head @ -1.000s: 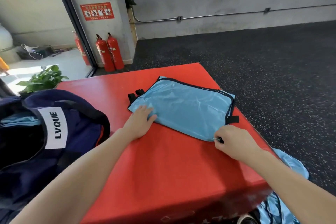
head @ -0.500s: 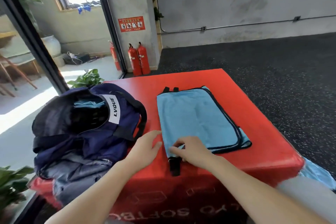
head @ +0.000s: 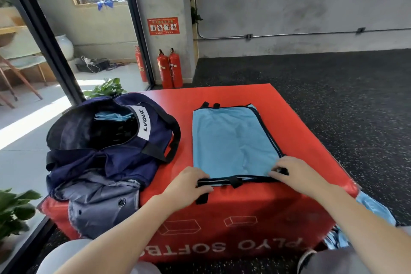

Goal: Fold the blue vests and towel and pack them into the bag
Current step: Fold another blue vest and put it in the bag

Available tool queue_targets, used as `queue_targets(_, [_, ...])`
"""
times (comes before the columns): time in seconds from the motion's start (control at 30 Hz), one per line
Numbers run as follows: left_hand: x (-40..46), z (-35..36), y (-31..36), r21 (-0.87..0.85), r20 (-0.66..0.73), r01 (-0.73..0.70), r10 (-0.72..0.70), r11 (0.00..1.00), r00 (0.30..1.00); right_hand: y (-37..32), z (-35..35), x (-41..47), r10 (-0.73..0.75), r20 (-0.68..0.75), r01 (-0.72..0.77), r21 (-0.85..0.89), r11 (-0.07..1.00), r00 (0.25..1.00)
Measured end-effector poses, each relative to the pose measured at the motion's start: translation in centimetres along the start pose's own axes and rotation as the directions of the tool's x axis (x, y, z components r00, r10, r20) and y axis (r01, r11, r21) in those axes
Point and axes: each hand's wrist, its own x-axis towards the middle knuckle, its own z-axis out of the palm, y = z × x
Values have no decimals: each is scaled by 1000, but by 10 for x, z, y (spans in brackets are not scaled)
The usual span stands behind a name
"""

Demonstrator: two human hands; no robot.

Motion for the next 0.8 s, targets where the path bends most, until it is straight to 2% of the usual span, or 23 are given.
queue_targets(0.13, [-13, 3, -6, 6, 25, -4, 4, 1000, 1000, 16, -1, -26, -45, 18, 44, 64, 997, 999])
queue_targets(0.27, [-32, 5, -10, 9, 77, -50, 50, 999, 996, 22, 5, -49, -68, 78, 66, 28, 997, 995])
queue_targets(0.53, [-44, 11, 4, 18, -61, -13, 14, 1000, 998, 26, 21, -59, -127, -59, 129, 29, 991, 990])
queue_targets(0.7, [-43, 7, 10, 86, -41, -39, 43, 996, 998, 27, 19, -58, -188, -88, 189, 1, 982, 978])
queue_targets(0.8, [-42, 8, 9, 167, -3, -46, 47, 985, 999, 26, 16, -56, -204, -40, 205, 20, 979, 978])
